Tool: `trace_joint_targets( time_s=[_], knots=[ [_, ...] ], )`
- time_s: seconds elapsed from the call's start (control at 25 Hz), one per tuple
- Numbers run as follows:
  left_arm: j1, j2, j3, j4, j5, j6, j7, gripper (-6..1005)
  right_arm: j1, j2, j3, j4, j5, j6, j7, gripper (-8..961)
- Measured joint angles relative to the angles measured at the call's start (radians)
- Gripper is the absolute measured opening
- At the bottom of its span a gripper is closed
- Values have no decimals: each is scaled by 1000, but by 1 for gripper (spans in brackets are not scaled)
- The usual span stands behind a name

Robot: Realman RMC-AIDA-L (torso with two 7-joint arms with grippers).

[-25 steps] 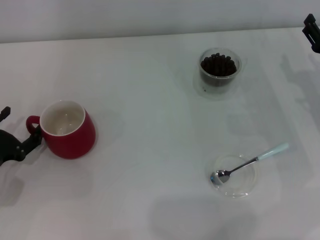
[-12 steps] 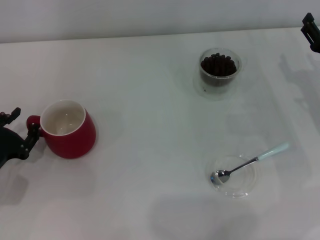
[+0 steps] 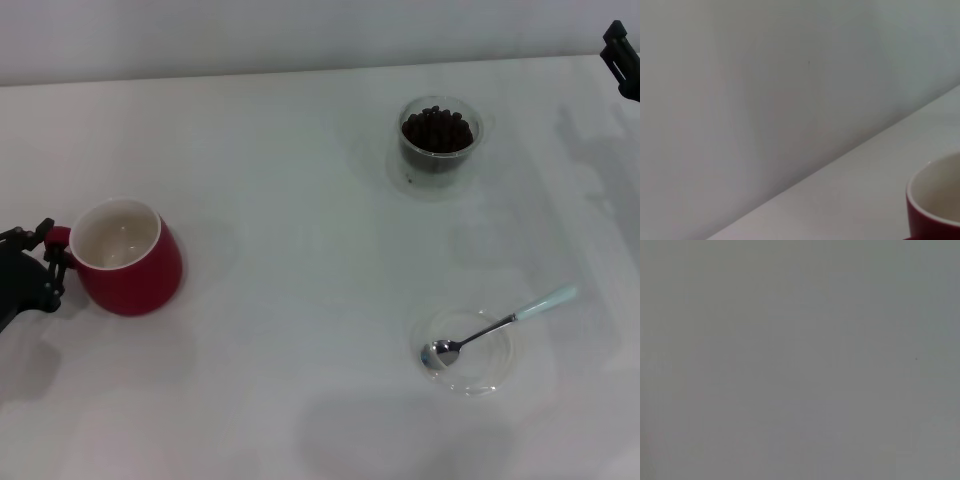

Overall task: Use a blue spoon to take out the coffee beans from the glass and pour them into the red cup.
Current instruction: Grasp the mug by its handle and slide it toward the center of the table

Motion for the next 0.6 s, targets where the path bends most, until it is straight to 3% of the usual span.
trace_joint_targets(
  time_s=[0.28,0.6],
  knots=[
    [-5,0,0,3,-6,0,0,134,3,-1,1,0,0,3,0,839],
    [-5,-4,0,102,-65,-15,79,99,14,-2,3,0,0,10,0,839]
  ],
)
